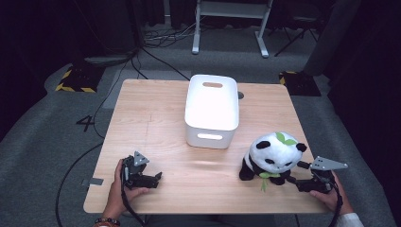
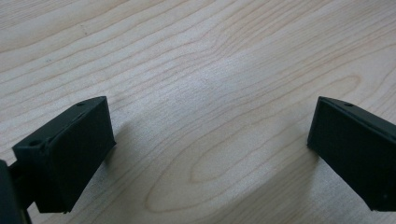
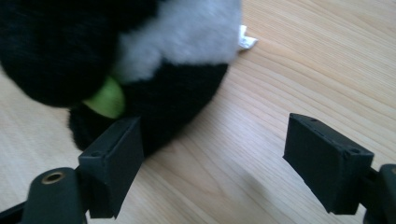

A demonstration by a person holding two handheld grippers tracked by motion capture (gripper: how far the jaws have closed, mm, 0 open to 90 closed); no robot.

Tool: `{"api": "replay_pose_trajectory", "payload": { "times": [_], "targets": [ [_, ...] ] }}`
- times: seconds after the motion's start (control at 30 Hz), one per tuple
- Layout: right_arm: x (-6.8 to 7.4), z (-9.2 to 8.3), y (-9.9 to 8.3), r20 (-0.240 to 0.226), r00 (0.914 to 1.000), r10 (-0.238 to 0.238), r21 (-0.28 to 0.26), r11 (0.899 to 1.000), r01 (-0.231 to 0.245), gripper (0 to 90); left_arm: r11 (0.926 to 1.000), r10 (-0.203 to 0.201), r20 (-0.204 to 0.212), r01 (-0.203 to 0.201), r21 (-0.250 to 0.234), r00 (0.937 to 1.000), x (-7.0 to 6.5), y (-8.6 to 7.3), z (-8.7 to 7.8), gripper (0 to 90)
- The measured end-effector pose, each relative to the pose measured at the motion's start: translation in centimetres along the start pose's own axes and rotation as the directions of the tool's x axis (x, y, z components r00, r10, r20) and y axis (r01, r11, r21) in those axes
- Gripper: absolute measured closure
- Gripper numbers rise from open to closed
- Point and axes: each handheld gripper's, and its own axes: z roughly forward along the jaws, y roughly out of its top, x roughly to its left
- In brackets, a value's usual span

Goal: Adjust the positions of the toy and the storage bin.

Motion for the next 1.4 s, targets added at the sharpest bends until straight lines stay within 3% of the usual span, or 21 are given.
{"api": "replay_pose_trajectory", "payload": {
  "times": [0.37, 0.8, 1.4],
  "targets": [
    [0.9, 0.3, 0.3, -0.070, 0.9968, -0.037, -0.021, 0.999, 0.036, 18.9, 1.0000, 0.000, 0.000, 0.000, 0.000, 1.0000, 0.0, 0.0, 0.0, 0.5],
    [1.7, 1.4, 0.4, -0.069, 0.9975, -0.017, -0.019, 1.000, 0.016, 15.7, 1.0000, 0.000, 0.000, 0.000, 0.000, 1.0000, 0.0, 0.0, 0.0, 0.5],
    [4.0, 2.6, 1.5, -0.080, 0.9956, -0.049, -0.025, 0.999, 0.047, 15.9, 1.0000, 0.000, 0.000, 0.000, 0.000, 1.0000, 0.0, 0.0, 0.0, 0.5]
  ]
}}
